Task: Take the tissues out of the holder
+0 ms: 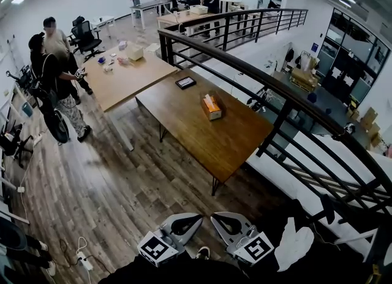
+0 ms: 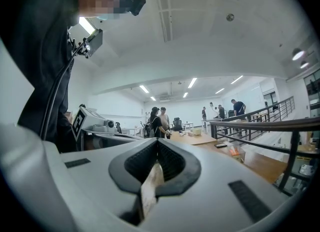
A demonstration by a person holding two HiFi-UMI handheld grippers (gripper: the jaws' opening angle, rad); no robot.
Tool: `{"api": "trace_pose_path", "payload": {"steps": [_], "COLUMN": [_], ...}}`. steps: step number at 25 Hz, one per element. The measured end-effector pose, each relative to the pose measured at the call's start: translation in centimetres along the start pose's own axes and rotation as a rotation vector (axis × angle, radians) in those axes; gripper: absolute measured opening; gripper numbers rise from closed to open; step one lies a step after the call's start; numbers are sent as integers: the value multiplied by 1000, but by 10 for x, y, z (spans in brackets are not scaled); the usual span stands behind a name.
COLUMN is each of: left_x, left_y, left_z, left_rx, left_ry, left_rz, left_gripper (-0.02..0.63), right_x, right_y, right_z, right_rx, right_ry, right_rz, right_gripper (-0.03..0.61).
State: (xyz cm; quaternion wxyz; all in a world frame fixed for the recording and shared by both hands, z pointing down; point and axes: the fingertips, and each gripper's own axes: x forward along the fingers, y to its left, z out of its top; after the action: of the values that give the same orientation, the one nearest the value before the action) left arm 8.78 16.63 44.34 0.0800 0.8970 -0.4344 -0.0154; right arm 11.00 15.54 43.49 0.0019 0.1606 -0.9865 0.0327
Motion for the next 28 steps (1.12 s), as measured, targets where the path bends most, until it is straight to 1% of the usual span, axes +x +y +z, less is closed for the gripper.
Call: {"api": "trace_pose_path", "payload": {"steps": [3,6,11,17,22,28], "left_x": [7,13,16,22,26,21], "left_y": [20,41,79,123,171,188], "left_z": [0,8,16,30,35,42], "left_rx": [3,14,-2,16,21,6], "left_ry": [2,-5,-1,0,0,-8], "left_rz": [-17,-31,-48,-76,-101,-123], "left_gripper": [9,9,9,9,8,9], "right_x": [17,38,70,108,154,172], "right_y": [-15,-25,-40,-59,-78,-80], "right_z": [-3,2,6,13,10,15], "right_rx": [4,-6,4,5,6,9], "right_ry": [12,2,-9,1,14,26], "right_rz": [-18,-24,-44,-75,-99,-126], "right_gripper": [5,5,5,5,5,5]}}
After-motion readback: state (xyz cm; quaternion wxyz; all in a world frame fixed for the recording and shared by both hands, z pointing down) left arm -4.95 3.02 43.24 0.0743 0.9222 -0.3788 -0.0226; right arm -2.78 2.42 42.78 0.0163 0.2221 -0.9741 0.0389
